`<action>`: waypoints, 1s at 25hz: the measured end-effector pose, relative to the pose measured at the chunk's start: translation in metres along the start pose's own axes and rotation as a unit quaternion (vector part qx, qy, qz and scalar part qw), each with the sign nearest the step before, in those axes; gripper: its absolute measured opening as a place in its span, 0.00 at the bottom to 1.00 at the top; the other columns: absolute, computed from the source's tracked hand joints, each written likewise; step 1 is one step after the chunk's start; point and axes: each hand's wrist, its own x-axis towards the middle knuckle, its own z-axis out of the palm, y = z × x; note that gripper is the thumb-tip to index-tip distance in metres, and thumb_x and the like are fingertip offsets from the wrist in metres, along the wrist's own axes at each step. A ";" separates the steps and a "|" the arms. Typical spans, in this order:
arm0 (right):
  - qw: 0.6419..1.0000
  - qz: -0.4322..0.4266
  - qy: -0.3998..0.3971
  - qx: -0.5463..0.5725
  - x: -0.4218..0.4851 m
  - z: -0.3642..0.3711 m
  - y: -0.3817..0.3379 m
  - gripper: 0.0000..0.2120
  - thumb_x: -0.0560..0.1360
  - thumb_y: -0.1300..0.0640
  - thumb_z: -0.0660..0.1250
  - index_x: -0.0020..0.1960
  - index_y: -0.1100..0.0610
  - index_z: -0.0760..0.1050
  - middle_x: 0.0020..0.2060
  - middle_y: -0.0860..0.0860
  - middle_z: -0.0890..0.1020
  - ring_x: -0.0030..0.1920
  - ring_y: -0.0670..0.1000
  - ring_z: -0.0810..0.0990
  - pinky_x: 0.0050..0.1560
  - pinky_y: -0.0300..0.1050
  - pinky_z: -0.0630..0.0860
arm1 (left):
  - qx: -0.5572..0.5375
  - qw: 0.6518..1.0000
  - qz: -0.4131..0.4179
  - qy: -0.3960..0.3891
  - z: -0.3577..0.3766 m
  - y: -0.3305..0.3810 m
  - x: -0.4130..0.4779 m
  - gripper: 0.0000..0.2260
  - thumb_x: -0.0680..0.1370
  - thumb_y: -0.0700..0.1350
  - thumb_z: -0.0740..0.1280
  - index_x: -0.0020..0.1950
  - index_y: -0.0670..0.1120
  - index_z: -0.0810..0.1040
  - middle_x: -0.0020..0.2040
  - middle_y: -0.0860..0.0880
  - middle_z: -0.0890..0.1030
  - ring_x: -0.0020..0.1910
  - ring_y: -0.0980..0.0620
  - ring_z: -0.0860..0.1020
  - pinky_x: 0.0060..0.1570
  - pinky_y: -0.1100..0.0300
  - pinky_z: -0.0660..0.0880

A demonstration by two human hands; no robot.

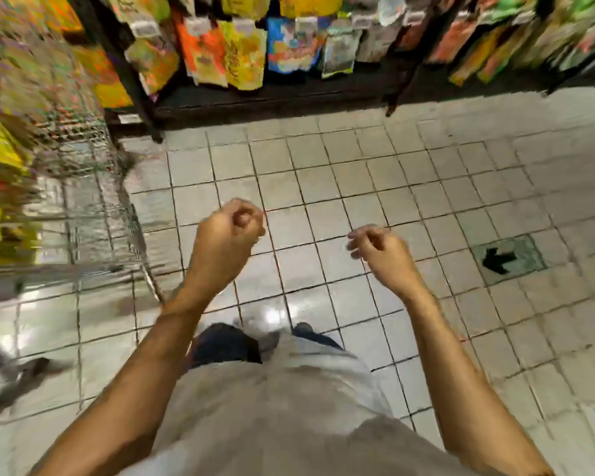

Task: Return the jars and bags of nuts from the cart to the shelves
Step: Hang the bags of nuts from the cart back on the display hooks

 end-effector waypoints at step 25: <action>0.633 -0.471 -0.595 -0.154 0.404 0.307 -0.491 0.07 0.78 0.54 0.61 0.45 0.47 0.78 0.37 0.36 0.81 0.41 0.33 0.79 0.42 0.24 0.71 | -0.280 0.746 -0.213 0.565 -0.255 -0.041 0.296 0.09 0.78 0.35 0.62 0.43 0.47 0.78 0.31 0.57 0.82 0.31 0.64 0.78 0.35 0.73 0.73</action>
